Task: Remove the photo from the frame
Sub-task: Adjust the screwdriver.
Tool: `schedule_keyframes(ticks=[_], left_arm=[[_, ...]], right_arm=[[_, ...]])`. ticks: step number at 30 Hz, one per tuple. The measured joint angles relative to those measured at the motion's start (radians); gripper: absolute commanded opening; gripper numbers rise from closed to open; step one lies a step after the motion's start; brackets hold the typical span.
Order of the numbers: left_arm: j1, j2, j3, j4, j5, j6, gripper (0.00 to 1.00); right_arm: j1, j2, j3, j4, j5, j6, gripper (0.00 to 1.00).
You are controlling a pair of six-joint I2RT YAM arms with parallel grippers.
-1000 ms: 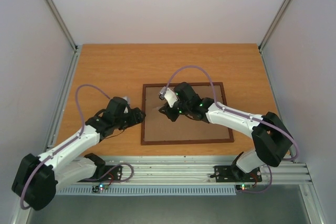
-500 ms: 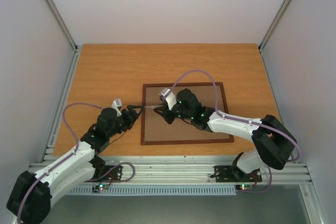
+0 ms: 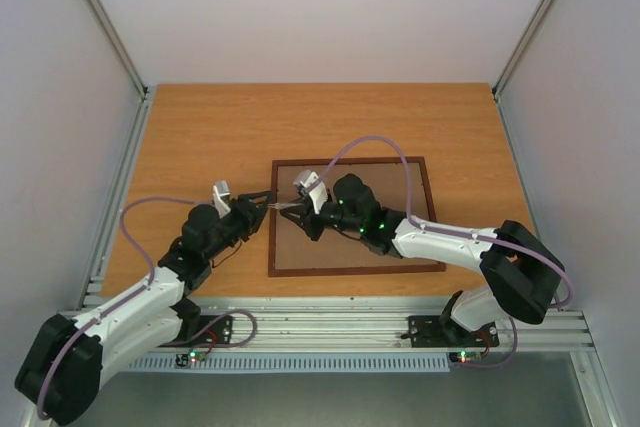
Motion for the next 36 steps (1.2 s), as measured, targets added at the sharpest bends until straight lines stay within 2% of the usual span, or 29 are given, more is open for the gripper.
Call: schedule_keyframes(ticks=[3, 6, 9, 13, 18, 25, 33, 36], left_arm=[[0.001, 0.009, -0.005, 0.027, -0.002, -0.011, 0.14], [0.008, 0.008, -0.010, 0.074, -0.016, -0.038, 0.01], [0.006, 0.003, -0.008, 0.108, -0.011, -0.029, 0.01], [0.006, 0.004, -0.009, 0.103, 0.003, -0.008, 0.01], [0.005, 0.004, -0.009, 0.100, 0.012, 0.026, 0.01], [0.005, 0.004, -0.009, 0.100, 0.027, 0.040, 0.00], [0.005, -0.001, -0.010, 0.092, 0.030, 0.058, 0.01], [0.005, -0.001, -0.010, 0.089, 0.032, 0.062, 0.11]], right_arm=[[0.000, 0.000, 0.000, 0.016, -0.006, 0.003, 0.01], [0.000, 0.000, -0.003, -0.011, -0.010, 0.000, 0.06], [0.000, 0.000, -0.002, -0.064, -0.025, -0.019, 0.12], [-0.008, -0.002, 0.033, -0.161, -0.045, -0.064, 0.25], [-0.013, -0.020, 0.092, -0.295, -0.055, -0.123, 0.26], [-0.013, -0.009, 0.169, -0.396, -0.061, -0.170, 0.22], [-0.018, 0.018, 0.197, -0.449, -0.053, -0.187, 0.05], [-0.022, 0.019, 0.201, -0.460, -0.050, -0.195, 0.01]])
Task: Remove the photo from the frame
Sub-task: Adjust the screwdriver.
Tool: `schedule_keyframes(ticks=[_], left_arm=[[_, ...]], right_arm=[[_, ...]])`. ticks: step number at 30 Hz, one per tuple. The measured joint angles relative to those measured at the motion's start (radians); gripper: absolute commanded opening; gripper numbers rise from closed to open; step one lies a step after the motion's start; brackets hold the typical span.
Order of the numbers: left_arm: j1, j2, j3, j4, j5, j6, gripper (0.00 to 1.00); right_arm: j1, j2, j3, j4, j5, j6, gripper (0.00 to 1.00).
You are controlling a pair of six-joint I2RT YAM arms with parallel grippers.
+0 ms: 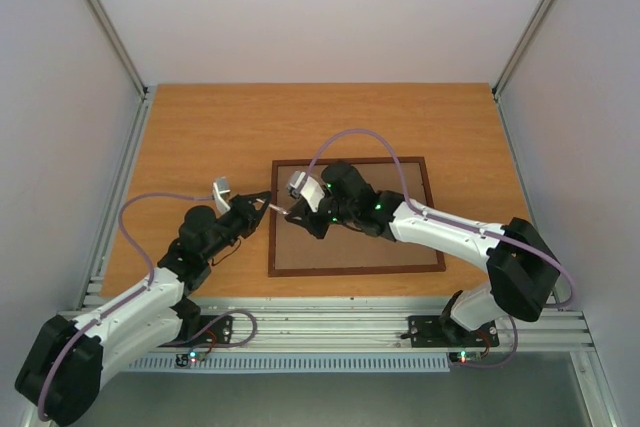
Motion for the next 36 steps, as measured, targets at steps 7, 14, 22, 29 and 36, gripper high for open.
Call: schedule_keyframes(ticks=[7, 14, 22, 29, 36], left_arm=[[0.002, -0.013, 0.053, -0.193, -0.004, 0.085, 0.37], [0.006, 0.069, 0.314, -0.611, -0.098, 0.341, 0.62], [0.008, 0.467, 0.573, -0.921, -0.148, 0.635, 0.70], [0.008, 0.686, 0.689, -1.016, -0.207, 0.745, 0.68], [0.008, 0.849, 0.795, -1.061, -0.219, 0.810, 0.52]], right_arm=[[-0.041, 0.031, 0.049, -0.101, 0.027, -0.058, 0.01], [-0.118, 0.040, 0.058, -0.197, 0.086, -0.105, 0.01], [-0.127, 0.021, 0.006, -0.243, 0.151, -0.112, 0.01], [-0.127, -0.028, -0.061, -0.257, 0.182, -0.106, 0.01], [-0.127, -0.039, -0.073, -0.251, 0.195, -0.090, 0.01]])
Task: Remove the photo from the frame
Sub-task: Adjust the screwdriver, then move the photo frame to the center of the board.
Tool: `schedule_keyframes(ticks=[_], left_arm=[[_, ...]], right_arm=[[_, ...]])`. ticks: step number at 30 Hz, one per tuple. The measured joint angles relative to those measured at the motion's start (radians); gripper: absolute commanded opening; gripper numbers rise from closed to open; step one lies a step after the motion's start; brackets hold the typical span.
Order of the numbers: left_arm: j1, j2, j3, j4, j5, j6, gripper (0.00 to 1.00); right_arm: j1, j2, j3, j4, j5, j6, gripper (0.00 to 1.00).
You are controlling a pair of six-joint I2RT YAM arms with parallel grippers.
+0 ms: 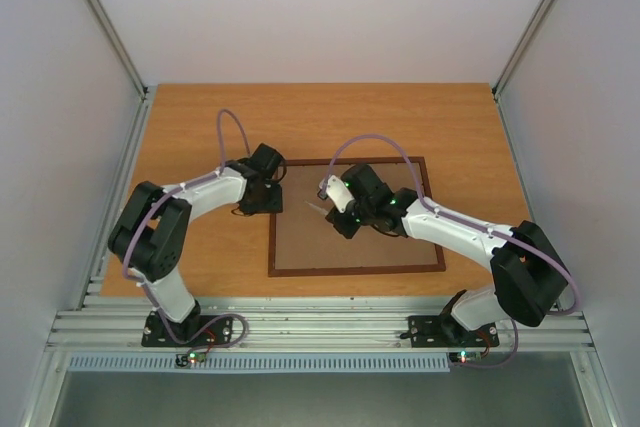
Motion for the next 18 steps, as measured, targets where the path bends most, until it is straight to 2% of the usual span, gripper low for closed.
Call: schedule_keyframes(ticks=[6, 12, 18], left_arm=[[0.000, 0.067, 0.049, -0.026, -0.005, 0.039, 0.41], [-0.003, 0.074, 0.056, -0.026, 0.013, 0.058, 0.23], [-0.014, 0.050, 0.021, 0.008, 0.022, 0.064, 0.15]], right_arm=[[0.000, 0.000, -0.005, 0.027, -0.003, 0.014, 0.01], [0.000, 0.004, -0.006, 0.040, -0.007, 0.024, 0.01], [0.000, 0.006, -0.005, 0.032, -0.007, 0.023, 0.01]])
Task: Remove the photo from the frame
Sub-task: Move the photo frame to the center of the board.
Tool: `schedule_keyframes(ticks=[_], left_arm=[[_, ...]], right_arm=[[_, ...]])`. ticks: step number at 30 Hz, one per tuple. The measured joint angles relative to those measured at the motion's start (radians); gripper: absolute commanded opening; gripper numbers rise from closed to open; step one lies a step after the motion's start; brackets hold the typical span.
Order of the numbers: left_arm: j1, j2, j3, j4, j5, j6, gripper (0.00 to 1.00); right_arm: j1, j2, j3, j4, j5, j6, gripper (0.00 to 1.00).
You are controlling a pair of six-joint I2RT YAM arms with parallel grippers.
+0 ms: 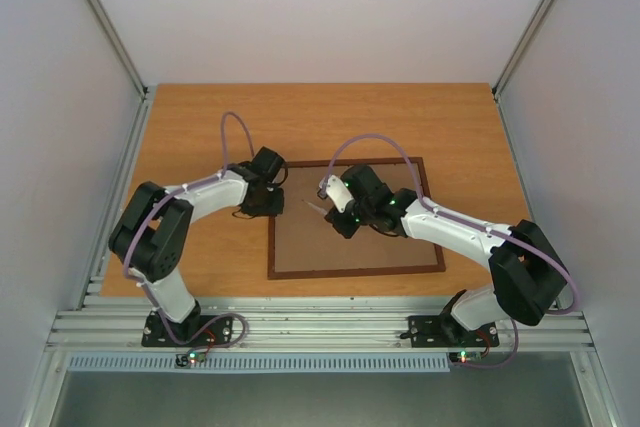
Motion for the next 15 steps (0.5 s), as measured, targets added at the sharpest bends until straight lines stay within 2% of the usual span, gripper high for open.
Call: schedule_keyframes(ticks=[8, 15], left_arm=[[-0.039, -0.126, -0.144, 0.014, 0.002, -0.008, 0.11], [-0.100, -0.212, -0.230, 0.007, 0.011, -0.037, 0.12]], right_arm=[[0.003, 0.006, 0.019, -0.059, 0.003, -0.029, 0.01], [0.033, 0.034, 0.067, -0.116, 0.003, -0.071, 0.01]])
